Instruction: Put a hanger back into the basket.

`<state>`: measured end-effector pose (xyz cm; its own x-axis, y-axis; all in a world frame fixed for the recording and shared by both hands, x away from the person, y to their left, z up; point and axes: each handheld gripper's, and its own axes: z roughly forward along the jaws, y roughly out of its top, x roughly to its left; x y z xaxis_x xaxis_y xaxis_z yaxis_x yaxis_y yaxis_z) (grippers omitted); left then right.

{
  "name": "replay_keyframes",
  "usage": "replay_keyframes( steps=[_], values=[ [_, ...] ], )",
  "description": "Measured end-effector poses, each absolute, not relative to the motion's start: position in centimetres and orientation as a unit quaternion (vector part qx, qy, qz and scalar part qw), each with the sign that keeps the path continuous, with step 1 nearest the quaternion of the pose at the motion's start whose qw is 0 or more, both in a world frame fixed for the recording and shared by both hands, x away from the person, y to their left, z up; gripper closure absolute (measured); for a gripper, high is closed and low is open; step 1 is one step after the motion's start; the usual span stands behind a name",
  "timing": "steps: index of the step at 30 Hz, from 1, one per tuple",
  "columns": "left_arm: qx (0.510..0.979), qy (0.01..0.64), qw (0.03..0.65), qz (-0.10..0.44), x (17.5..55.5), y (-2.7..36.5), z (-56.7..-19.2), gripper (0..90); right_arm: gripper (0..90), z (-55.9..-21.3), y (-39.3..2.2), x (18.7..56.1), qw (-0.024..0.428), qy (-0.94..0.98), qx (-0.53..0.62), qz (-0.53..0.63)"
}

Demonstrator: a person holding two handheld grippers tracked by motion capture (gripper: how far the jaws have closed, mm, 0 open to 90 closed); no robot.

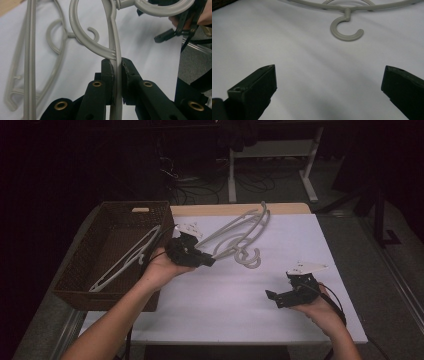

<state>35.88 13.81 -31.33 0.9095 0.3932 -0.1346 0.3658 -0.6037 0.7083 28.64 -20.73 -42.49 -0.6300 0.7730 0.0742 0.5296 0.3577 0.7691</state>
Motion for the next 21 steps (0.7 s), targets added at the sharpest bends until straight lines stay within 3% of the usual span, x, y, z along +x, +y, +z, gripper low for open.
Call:
replay_keyframes(
  steps=[10, 21],
  values=[
    [0.892, 0.209, 0.4, 0.036, 36.7, 16.4, -27.7, 81.9, 0.0, -42.9, -20.3, 28.8, 0.148, 0.813, 0.399, 0.396],
    [0.884, 0.229, 0.403, 0.058, 37.4, 22.4, -25.4, 81.8, 0.0, -42.9, -20.7, 28.9, 0.15, 0.81, 0.406, 0.395]
  ],
)
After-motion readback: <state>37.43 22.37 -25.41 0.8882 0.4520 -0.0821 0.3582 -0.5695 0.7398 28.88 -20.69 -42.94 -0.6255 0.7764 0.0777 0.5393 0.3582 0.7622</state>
